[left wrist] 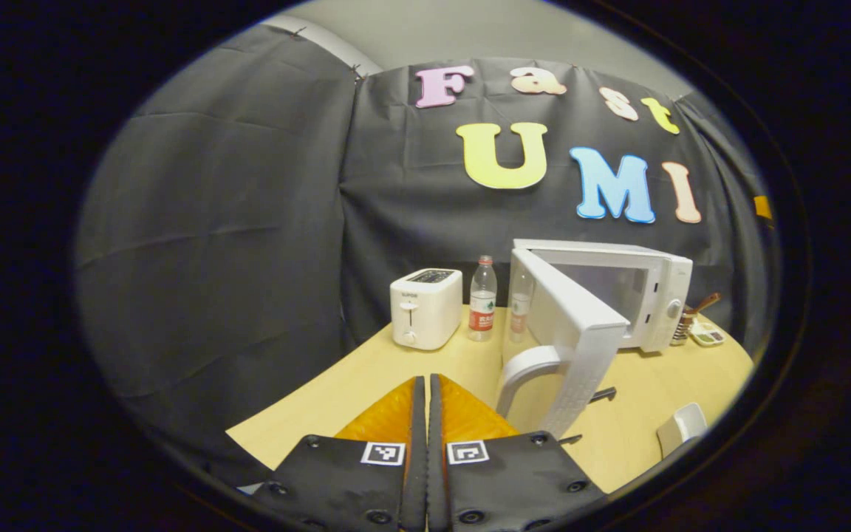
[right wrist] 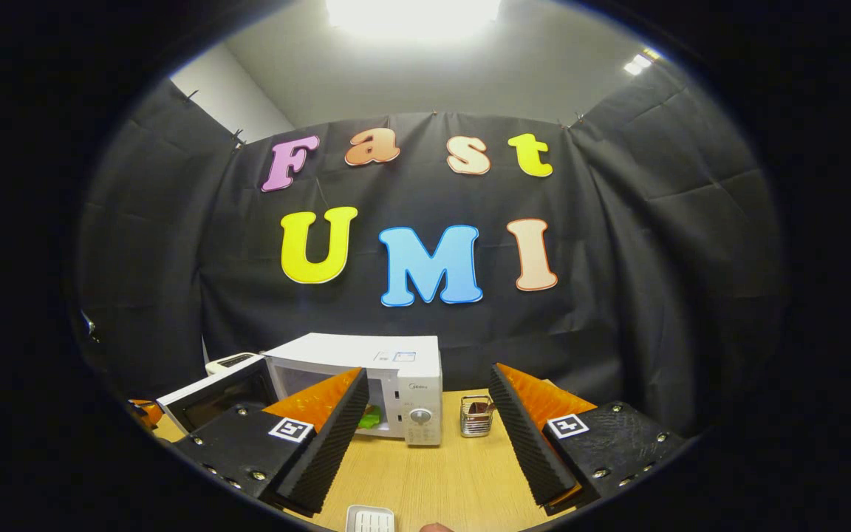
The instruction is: Open the microwave oven with the left hand, put the food in, and close the microwave oven.
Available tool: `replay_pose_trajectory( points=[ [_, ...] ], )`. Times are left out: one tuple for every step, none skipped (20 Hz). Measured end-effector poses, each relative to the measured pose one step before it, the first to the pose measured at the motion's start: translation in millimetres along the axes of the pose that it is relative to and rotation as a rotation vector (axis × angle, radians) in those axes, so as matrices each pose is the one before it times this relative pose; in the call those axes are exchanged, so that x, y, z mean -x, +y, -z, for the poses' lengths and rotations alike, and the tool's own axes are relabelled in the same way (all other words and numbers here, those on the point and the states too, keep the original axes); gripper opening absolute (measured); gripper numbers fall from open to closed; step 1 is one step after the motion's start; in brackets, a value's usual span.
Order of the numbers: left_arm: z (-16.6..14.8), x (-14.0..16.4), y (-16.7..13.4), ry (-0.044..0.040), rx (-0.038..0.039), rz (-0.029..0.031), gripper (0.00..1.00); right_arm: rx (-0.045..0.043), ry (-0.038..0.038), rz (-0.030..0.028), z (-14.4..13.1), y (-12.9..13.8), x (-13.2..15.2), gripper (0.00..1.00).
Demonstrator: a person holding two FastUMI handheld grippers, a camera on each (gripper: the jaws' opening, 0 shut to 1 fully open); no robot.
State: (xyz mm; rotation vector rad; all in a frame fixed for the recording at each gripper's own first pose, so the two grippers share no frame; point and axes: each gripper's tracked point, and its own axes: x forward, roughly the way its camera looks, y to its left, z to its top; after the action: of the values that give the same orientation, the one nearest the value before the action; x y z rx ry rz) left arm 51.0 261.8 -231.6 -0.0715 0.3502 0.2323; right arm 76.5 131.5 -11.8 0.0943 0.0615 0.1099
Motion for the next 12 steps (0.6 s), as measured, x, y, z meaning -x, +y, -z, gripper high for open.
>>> replay_pose_trajectory(
  points=[
    [-0.52,-2.11,-6.25,0.00273,-0.01142,0.00913,0.07,0.00277,-0.00292,0.00216,-0.53,-4.25,2.44,0.99],
    [-0.21,-0.75,-6.15,0.00124,-0.00820,0.01171,0.07,0.00648,-0.00066,0.00075,-0.03,-4.16,1.50,0.99],
    [0.00,-1.05,-6.69,0.00367,-0.00632,0.00680,0.07,0.00666,0.00198,0.00237,0.49,-5.42,2.04,0.99],
    [-0.24,-0.43,-3.25,0.00081,-0.00827,-0.00880,0.07,0.00239,-0.00080,0.00063,-0.32,-5.88,2.69,0.99],
    [-1.32,-3.25,-2.45,-0.00036,-0.00743,-0.01154,0.07,-0.00125,-0.00092,0.00145,-1.29,-5.27,1.54,0.99],
    [-0.15,-0.26,-2.03,0.00248,0.00649,-0.00228,0.07,-0.00287,-0.00054,0.00140,-0.24,-5.08,1.99,0.99],
    [-2.05,0.34,-3.57,-0.00016,0.01290,0.00192,0.07,-0.00160,-0.00067,0.00310,-1.24,-5.82,1.66,0.99],
    [0.46,1.79,-5.47,0.00318,0.00312,0.00339,0.07,-0.00259,-0.00261,0.00398,-1.18,-6.63,1.37,0.99],
    [-0.30,1.89,-5.51,0.00058,-0.00742,0.00239,0.07,-0.00290,-0.00188,0.00247,-2.09,-5.49,2.59,0.99],
    [-0.10,-0.08,-5.23,-0.00039,-0.01094,0.00133,0.07,-0.00281,-0.00519,0.00018,-0.98,-4.94,2.58,0.99],
    [-0.03,0.76,-6.56,-0.00073,-0.00907,0.00309,0.07,0.00063,-0.00408,-0.00225,-2.17,-4.75,2.38,0.99],
    [-0.72,1.14,-7.78,-0.00235,-0.00395,0.00481,0.07,0.00283,-0.00118,-0.00226,0.35,-5.06,1.51,0.99]
  ],
)
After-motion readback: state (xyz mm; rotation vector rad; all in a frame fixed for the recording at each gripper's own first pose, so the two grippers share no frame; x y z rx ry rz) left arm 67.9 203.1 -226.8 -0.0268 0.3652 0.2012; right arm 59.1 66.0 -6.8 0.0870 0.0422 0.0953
